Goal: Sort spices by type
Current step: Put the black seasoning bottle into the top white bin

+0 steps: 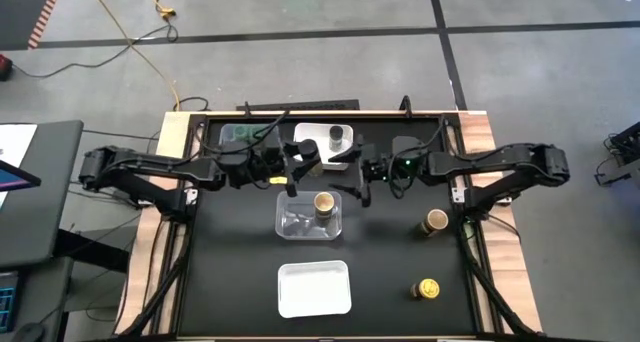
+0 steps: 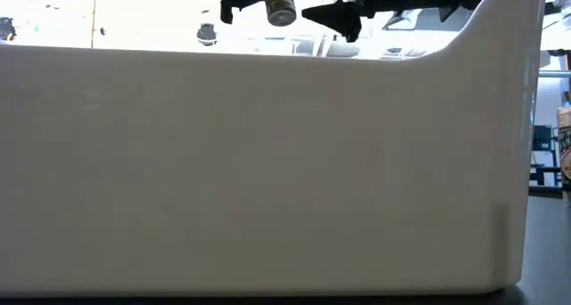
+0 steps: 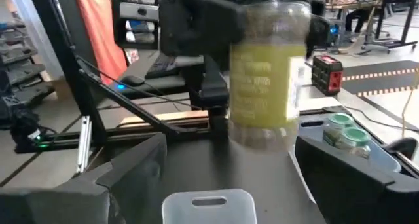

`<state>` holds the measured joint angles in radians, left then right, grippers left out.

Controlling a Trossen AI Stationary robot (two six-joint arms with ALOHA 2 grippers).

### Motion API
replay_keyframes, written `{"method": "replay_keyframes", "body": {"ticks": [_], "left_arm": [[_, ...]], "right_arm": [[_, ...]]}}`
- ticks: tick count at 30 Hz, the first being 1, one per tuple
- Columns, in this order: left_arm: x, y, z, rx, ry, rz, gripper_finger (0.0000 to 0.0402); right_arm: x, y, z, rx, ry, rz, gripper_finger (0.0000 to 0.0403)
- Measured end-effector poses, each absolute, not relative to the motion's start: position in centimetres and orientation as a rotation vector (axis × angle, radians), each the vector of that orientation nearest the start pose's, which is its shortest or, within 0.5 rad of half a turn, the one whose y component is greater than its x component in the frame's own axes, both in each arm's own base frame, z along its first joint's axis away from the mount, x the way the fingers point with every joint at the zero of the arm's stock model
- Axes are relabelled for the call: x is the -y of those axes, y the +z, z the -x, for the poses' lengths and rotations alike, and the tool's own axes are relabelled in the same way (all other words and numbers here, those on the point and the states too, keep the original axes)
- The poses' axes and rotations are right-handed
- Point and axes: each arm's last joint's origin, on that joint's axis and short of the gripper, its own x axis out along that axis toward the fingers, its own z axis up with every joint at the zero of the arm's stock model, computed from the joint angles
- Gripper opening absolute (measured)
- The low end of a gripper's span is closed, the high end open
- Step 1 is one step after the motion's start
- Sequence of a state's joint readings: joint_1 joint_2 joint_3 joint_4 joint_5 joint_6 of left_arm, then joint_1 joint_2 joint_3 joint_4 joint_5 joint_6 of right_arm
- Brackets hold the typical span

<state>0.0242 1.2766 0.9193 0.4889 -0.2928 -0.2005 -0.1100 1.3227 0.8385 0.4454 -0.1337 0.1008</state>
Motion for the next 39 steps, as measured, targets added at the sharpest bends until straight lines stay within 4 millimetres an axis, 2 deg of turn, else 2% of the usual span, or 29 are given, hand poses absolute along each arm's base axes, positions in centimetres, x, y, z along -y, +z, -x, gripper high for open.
{"method": "replay_keyframes", "body": {"ticks": [17,20,32,35,39], "left_arm": [[-1.5,34.2,-29.3,0.167,0.298,0.240,0.0208],[-1.5,34.2,-29.3,0.167,0.298,0.240,0.0208],[-1.6,34.2,-29.3,0.162,0.303,0.225,0.0212],[-1.5,34.2,-29.3,0.161,0.303,0.225,0.0218],[-1.5,34.0,-29.4,0.146,0.303,0.255,0.0220]], "right_arm": [[3.5,30.0,-34.0,-0.104,-0.017,-0.106,0.0359],[3.6,30.4,-34.1,-0.105,-0.020,-0.104,0.0338],[4.0,30.4,-33.9,-0.121,-0.037,-0.107,0.0197],[4.0,30.4,-33.9,-0.122,-0.037,-0.108,0.0184],[4.0,30.3,-33.8,-0.131,-0.036,-0.113,0.0191]]}}
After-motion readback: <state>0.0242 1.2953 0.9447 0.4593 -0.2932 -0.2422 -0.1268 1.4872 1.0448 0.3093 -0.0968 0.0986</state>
